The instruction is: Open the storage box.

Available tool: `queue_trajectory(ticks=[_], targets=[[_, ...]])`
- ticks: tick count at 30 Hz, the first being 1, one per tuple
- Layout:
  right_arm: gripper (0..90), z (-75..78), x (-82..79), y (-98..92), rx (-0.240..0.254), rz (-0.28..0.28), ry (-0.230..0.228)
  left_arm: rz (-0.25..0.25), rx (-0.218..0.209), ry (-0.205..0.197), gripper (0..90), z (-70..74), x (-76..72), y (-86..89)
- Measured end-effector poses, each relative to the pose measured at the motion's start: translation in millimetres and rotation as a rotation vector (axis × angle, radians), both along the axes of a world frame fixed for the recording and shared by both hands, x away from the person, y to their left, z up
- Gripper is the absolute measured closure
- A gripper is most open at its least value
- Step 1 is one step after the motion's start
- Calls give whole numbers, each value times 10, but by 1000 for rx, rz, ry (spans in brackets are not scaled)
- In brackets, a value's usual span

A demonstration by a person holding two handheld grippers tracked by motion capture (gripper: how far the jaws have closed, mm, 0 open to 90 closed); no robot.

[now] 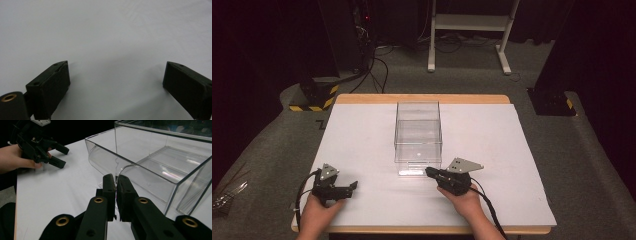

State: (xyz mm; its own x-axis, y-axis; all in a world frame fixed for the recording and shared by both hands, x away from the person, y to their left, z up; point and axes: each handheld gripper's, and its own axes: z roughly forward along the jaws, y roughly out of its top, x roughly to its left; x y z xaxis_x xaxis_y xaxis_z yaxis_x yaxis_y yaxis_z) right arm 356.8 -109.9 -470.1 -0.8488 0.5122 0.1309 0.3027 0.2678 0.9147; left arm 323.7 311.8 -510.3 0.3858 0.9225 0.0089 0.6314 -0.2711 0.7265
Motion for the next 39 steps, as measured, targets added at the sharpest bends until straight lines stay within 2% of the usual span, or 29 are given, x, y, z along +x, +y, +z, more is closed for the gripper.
queue_trajectory(ticks=[24,35,39], targets=[[865,-7,-363,-38,-43,57,4,0,-1,1,75,0,1,1],[865,-16,-514,-116,-35,77,3,0,0,0,75,0,0,0],[861,-31,-522,-133,-21,78,6,0,0,0,74,0,0,0]])
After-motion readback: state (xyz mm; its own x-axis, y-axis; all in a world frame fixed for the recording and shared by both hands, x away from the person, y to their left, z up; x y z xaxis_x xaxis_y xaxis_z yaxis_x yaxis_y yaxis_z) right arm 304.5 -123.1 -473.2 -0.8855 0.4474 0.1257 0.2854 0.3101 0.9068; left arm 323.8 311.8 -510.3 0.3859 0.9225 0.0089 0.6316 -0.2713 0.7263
